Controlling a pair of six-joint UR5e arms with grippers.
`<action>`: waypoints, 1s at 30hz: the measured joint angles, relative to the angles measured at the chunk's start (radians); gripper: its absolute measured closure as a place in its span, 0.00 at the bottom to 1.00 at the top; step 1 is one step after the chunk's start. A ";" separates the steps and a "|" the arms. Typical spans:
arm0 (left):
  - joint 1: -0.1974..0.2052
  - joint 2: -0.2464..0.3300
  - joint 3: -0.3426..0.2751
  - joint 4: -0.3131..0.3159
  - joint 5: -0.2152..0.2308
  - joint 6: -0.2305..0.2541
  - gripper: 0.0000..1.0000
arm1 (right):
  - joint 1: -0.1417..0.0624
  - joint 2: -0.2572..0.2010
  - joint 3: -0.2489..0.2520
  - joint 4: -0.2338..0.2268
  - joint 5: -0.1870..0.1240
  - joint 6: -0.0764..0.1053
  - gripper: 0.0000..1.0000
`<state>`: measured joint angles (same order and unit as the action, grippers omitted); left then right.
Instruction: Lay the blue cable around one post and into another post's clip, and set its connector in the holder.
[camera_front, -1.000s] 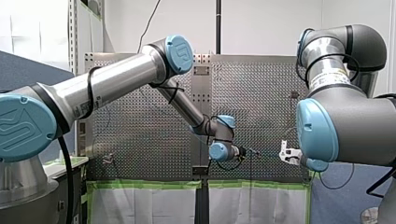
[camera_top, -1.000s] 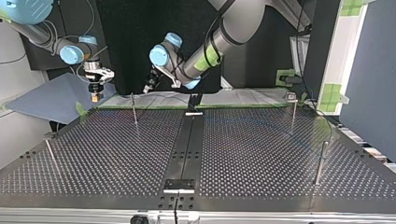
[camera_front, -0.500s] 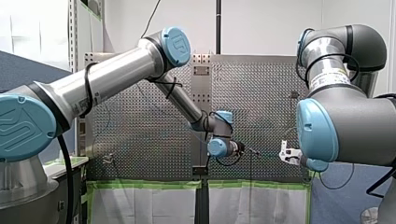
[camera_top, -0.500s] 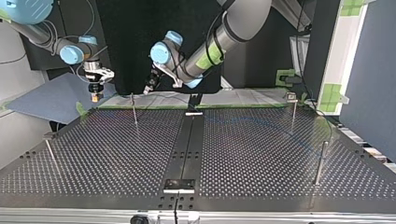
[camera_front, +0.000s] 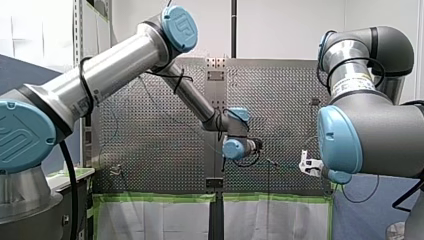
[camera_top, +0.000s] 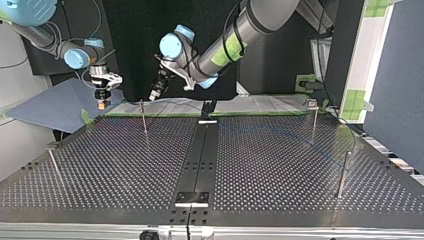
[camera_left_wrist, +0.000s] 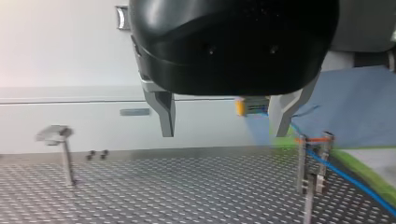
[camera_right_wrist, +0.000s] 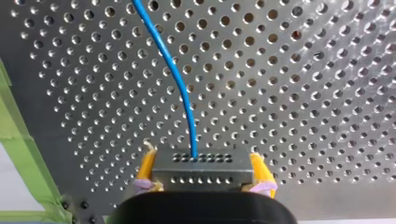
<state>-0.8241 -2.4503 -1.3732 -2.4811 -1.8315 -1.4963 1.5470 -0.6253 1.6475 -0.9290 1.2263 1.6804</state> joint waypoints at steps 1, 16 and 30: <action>-0.004 0.008 -0.008 0.008 -0.003 -0.007 0.00 | 0.000 0.000 0.000 -0.001 -0.001 0.002 1.00; -0.024 0.134 -0.134 0.135 -0.065 -0.122 0.00 | 0.004 0.001 0.001 0.004 -0.003 0.007 1.00; -0.018 0.263 -0.263 0.263 -0.068 -0.193 0.00 | 0.016 0.001 0.001 0.000 -0.003 0.018 1.00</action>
<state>-0.8421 -2.1873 -1.6364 -2.2179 -1.8997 -1.6892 1.5629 -0.6246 1.6484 -0.9291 1.2229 1.6985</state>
